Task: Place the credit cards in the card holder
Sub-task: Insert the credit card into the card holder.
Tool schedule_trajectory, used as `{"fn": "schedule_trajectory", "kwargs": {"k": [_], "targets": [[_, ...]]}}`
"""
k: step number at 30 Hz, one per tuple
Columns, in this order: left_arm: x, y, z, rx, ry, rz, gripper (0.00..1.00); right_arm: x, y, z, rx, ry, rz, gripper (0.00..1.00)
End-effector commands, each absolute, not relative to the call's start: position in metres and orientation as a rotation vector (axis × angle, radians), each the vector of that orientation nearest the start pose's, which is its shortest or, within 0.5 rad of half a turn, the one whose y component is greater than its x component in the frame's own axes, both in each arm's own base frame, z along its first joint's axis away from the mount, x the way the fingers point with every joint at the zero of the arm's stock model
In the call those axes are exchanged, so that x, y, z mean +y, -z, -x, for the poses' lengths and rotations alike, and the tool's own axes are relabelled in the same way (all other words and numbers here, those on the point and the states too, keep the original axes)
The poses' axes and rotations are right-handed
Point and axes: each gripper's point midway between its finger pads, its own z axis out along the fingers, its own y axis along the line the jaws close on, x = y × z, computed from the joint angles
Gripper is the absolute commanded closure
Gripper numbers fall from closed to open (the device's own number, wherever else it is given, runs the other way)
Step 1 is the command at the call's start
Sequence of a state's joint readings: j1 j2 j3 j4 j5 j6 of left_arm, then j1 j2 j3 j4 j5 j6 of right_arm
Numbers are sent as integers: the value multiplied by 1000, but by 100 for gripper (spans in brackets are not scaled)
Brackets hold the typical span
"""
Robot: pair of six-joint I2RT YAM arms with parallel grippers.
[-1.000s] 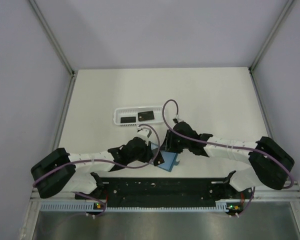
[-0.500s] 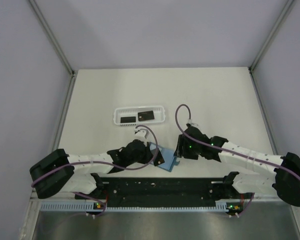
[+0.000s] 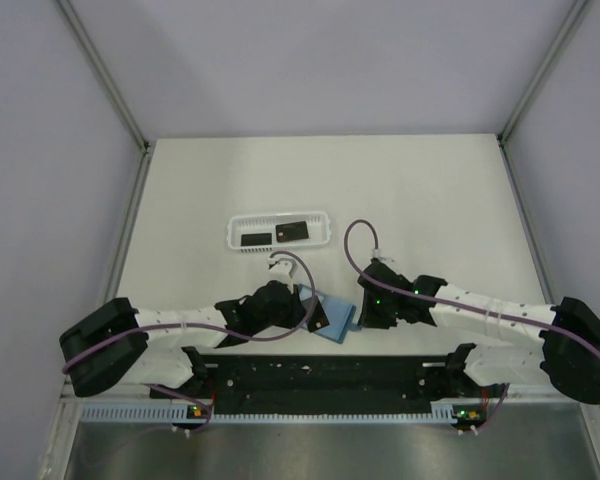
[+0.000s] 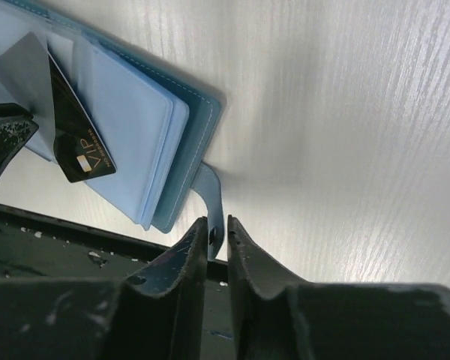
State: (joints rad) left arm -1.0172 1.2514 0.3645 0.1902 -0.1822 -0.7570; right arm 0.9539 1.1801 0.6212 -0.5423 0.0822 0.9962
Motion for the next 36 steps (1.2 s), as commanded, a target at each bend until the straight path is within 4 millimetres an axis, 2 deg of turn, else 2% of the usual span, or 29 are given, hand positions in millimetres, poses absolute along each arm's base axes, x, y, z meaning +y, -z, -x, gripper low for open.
{"fn": "schedule_trajectory", "kwargs": {"k": [1,3,8,14,22,26,31,36], "targets": [[-247,-10,-157,2423,633,-233,83,214,-42,-129,2757,-454,-112,90],[-247,-10,-156,2423,634,-235,83,215,-44,-129,2752,-466,-110,100],[-249,-12,-157,2424,636,-239,83,211,-46,-131,2733,-453,-106,100],[-253,-16,-156,2420,650,-254,83,196,-45,-139,2713,-319,-107,100],[-262,-19,-149,2428,699,-289,82,189,-45,-161,2691,-200,-98,100],[-269,-18,-143,2433,725,-306,82,188,-54,-177,2658,-189,-88,100],[-280,-17,-136,2442,756,-334,82,189,-64,-195,2633,-220,-41,100],[-293,-20,-127,2446,794,-359,82,200,-64,-206,2622,-284,45,100]]}}
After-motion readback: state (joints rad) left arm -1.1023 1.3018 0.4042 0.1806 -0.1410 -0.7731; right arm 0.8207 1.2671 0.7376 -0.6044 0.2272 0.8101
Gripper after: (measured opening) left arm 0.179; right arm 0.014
